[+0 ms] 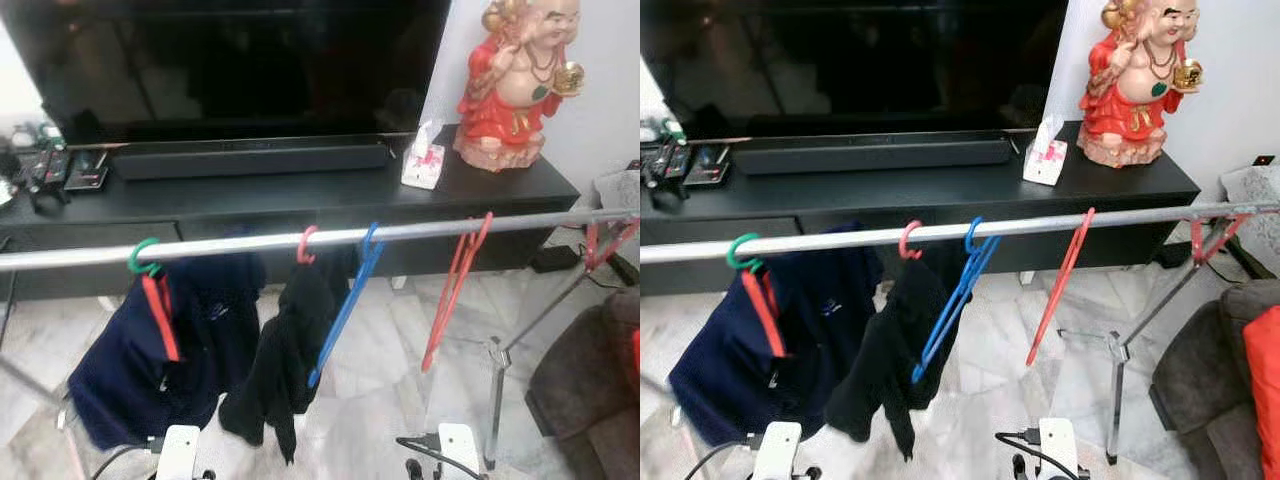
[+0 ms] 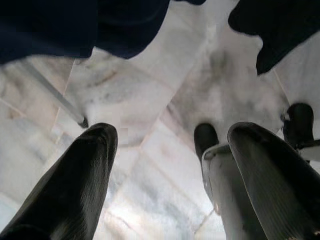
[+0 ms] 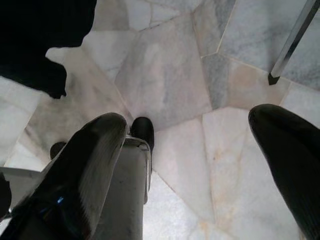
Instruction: Hang hanger
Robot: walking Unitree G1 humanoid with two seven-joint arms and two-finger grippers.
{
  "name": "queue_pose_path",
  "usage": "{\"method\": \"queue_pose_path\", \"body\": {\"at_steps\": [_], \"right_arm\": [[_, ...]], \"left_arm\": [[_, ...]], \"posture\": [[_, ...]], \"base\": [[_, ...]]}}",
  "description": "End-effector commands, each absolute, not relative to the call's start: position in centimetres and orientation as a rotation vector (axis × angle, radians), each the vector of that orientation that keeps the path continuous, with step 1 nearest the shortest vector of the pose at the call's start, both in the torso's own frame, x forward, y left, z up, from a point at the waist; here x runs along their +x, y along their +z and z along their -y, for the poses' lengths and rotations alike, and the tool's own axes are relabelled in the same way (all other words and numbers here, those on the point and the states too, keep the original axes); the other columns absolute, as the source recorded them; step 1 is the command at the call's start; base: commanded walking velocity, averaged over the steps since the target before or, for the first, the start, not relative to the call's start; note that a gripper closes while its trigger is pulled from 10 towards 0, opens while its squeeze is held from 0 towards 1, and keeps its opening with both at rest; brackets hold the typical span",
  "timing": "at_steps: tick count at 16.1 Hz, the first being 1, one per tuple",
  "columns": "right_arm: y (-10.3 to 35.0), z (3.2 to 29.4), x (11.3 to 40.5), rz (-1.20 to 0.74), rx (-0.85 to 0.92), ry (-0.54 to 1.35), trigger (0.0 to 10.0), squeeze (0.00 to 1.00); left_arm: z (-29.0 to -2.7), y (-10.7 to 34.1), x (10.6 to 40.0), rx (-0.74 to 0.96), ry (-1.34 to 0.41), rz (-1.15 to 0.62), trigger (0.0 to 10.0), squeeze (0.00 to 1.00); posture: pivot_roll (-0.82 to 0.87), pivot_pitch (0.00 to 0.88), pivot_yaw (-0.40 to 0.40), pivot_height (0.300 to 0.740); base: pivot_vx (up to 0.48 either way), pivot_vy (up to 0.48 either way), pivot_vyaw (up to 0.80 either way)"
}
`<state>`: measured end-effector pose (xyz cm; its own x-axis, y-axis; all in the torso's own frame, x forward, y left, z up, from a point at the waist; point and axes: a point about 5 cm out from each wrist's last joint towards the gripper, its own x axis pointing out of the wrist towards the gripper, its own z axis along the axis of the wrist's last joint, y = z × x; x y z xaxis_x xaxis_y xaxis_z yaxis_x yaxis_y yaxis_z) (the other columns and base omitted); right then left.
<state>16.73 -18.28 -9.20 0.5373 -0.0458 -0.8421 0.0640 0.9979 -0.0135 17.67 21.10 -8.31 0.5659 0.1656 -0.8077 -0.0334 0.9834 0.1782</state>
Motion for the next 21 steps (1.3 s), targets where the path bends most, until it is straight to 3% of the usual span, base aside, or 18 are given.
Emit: {"method": "queue_pose_path", "body": {"at_steps": [1, 21], "right_arm": [[-9.21, 18.27, 16.68, -1.0, 0.022, -0.064, 10.0, 0.0], [-9.21, 18.22, 16.7, -0.999, 0.019, -0.06, 10.0, 0.0]], "left_arm": [[-21.08, -8.65, 16.95, 0.152, 0.12, -0.985, 10.0, 0.0], [-21.12, -8.7, 16.83, 0.133, 0.136, -0.986, 10.0, 0.0]], "posture": [[-0.08, 0.0, -0.009, 0.74], [-0.08, 0.0, -0.014, 0.74]], "base": [[-0.292, 0.0, 0.0], [-0.31, 0.0, 0.0]]}}
